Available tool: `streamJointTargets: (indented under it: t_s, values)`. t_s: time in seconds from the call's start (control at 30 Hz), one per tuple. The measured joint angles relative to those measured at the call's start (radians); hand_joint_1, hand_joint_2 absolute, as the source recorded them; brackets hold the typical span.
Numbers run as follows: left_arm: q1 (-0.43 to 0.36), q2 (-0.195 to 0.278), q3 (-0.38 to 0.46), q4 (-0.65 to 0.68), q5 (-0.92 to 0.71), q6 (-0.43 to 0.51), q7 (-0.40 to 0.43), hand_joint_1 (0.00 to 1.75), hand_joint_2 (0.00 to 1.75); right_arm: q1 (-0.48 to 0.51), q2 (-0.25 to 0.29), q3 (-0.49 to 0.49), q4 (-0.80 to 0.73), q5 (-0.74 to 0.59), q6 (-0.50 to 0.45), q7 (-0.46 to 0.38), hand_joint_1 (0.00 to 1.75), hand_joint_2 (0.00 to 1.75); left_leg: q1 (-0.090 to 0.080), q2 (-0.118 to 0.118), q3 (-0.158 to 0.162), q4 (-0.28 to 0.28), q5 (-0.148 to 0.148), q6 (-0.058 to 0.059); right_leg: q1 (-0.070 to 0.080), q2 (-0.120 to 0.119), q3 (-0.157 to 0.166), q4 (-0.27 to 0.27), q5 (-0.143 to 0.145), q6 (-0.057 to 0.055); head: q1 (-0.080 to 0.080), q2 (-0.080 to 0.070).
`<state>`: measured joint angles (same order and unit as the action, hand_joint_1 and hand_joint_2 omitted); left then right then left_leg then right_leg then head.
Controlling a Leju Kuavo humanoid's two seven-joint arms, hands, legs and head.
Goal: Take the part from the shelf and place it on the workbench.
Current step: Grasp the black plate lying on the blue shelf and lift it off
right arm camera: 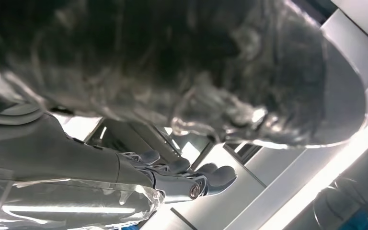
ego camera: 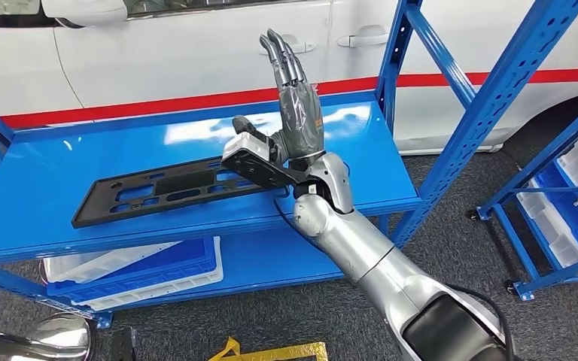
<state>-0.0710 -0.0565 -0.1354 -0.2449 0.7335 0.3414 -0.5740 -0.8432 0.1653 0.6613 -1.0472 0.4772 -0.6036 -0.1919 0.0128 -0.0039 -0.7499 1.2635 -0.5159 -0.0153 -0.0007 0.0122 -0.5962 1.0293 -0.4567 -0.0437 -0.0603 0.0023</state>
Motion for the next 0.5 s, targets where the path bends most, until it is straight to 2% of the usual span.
streamJointTargets:
  t_s: [0.07, 0.1, 0.17, 0.27, 0.3, 0.37, 0.4, 0.43, 0.47, 0.5]
  values:
    - [0.000, 0.000, 0.000, 0.000, -0.001, 0.000, 0.000, 0.00, 0.00, -0.001, -0.003, 0.004, 0.000, -0.003, 0.011, 0.000, 0.00, 0.00, -0.001, 0.000, 0.056, -0.127, 0.069, 0.006, -0.001, 0.002, 0.009, 0.000, -0.008, 0.004, 0.000, 0.000]
    - [-0.001, 0.000, 0.000, 0.000, -0.001, 0.000, -0.001, 0.00, 0.00, -0.003, -0.005, 0.006, 0.000, -0.006, 0.019, 0.000, 0.00, 0.00, -0.004, 0.000, 0.086, -0.188, 0.088, 0.010, -0.001, 0.003, 0.012, 0.000, -0.012, 0.008, 0.000, 0.000]
    - [-0.002, 0.000, 0.000, 0.000, -0.001, 0.000, -0.001, 0.00, 0.00, -0.005, -0.008, 0.010, 0.000, -0.010, 0.033, 0.000, 0.00, 0.00, -0.011, -0.001, 0.116, -0.244, 0.090, 0.021, 0.000, 0.003, 0.014, -0.002, -0.016, 0.018, 0.000, 0.000]
    - [-0.001, 0.000, 0.000, 0.000, 0.000, 0.001, 0.000, 0.00, 0.00, -0.009, -0.011, 0.018, -0.001, -0.001, 0.049, 0.002, 0.00, 0.00, -0.009, -0.002, 0.128, -0.258, 0.086, 0.035, 0.001, 0.002, 0.014, 0.001, -0.025, 0.031, 0.002, 0.000]
    - [-0.001, -0.001, 0.000, 0.000, 0.000, 0.001, 0.000, 0.00, 0.00, -0.011, -0.012, 0.020, -0.002, 0.003, 0.050, 0.003, 0.00, 0.00, -0.007, -0.001, 0.134, -0.262, 0.085, 0.040, 0.001, 0.001, 0.005, 0.024, -0.037, 0.036, 0.003, 0.000]
    - [-0.002, -0.001, 0.000, 0.000, 0.000, 0.001, 0.001, 0.00, 0.00, -0.014, -0.015, 0.023, -0.003, 0.007, 0.052, 0.004, 0.00, 0.00, -0.005, -0.001, 0.147, -0.267, 0.080, 0.050, -0.001, -0.001, -0.050, 0.131, -0.080, 0.042, 0.004, 0.000]
    - [-0.002, 0.000, 0.000, 0.000, 0.000, 0.002, 0.003, 0.00, 0.00, -0.014, -0.017, 0.025, -0.003, 0.008, 0.055, 0.004, 0.00, 0.00, -0.005, -0.002, 0.150, -0.266, 0.076, 0.054, -0.002, -0.002, -0.091, 0.201, -0.103, 0.044, 0.005, 0.000]
    - [-0.002, 0.000, 0.000, 0.000, 0.000, 0.002, 0.006, 0.00, 0.00, -0.012, -0.020, 0.028, -0.003, 0.008, 0.059, 0.004, 0.00, 0.00, -0.005, -0.005, 0.154, -0.265, 0.073, 0.055, -0.003, -0.002, -0.128, 0.257, -0.114, 0.045, 0.005, 0.000]
    - [-0.002, 0.000, 0.000, 0.000, 0.000, 0.004, 0.010, 0.00, 0.00, -0.011, -0.022, 0.031, -0.003, 0.009, 0.064, 0.005, 0.00, 0.00, -0.005, -0.010, 0.158, -0.264, 0.068, 0.056, -0.004, -0.002, -0.151, 0.280, -0.107, 0.046, 0.005, 0.000]
    - [-0.001, 0.000, 0.000, 0.000, 0.000, 0.004, 0.014, 0.00, 0.00, -0.010, -0.024, 0.034, -0.003, 0.010, 0.069, 0.007, 0.00, 0.00, -0.005, -0.016, 0.162, -0.262, 0.063, 0.055, -0.006, -0.001, -0.155, 0.264, -0.080, 0.046, 0.005, 0.000]
